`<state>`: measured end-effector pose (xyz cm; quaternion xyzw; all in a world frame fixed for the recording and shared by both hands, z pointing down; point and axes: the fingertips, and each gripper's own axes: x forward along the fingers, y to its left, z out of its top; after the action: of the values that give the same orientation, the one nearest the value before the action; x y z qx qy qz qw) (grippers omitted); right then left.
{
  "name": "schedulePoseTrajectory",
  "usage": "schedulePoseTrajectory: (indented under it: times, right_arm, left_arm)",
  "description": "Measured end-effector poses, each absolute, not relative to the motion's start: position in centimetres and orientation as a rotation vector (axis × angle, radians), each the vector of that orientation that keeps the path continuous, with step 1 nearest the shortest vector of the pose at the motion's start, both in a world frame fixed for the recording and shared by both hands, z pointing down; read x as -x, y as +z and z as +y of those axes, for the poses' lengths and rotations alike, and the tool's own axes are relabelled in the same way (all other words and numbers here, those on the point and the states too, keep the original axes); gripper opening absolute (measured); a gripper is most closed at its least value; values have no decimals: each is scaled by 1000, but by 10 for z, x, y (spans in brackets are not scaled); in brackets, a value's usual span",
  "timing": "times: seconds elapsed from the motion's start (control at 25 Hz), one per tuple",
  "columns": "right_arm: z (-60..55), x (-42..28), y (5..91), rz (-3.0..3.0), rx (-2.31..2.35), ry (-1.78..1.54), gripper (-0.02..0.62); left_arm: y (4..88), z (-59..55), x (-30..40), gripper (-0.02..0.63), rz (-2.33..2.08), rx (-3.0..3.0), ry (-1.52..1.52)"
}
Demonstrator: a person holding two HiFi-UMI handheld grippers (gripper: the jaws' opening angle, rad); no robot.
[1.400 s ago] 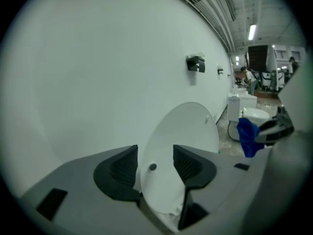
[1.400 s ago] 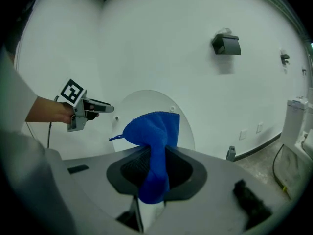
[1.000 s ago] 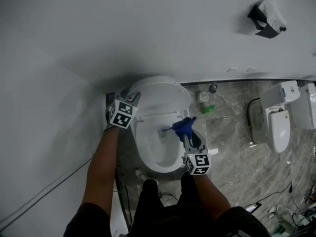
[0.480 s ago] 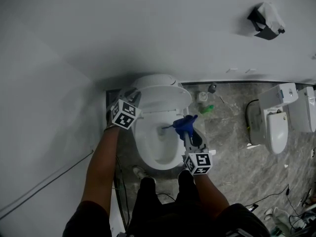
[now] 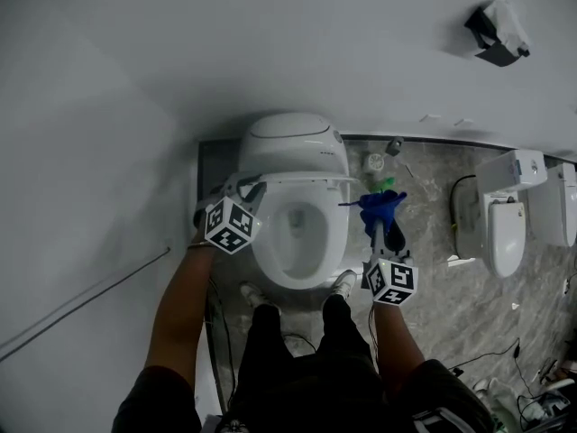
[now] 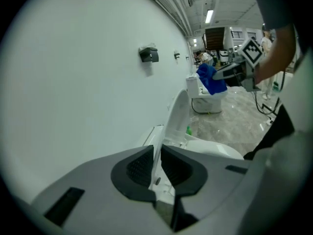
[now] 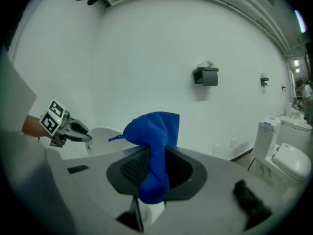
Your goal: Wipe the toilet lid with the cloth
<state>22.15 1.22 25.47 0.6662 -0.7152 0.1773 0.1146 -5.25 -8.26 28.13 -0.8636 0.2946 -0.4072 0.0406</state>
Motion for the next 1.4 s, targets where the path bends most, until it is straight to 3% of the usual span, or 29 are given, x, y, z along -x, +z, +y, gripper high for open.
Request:
schedulePoseTrajectory:
  times: [0.28, 0.68, 1.0, 1.4]
  right_arm:
    - [25, -233, 253, -2080, -1962, 501, 78]
    - [29, -197, 265, -2162, -1793, 464, 78]
    - [44, -161, 308, -2173, -1603, 328, 78]
    - [73, -138, 392, -2160, -1504, 473, 78]
  left_arm:
    - [297, -8, 52, 35, 675, 2430, -1359]
    - [329, 75, 49, 38, 523, 2239, -1439]
    - [421, 169, 53, 89, 296, 2206, -1614]
    - [533, 236, 41, 132, 28, 2253, -1876]
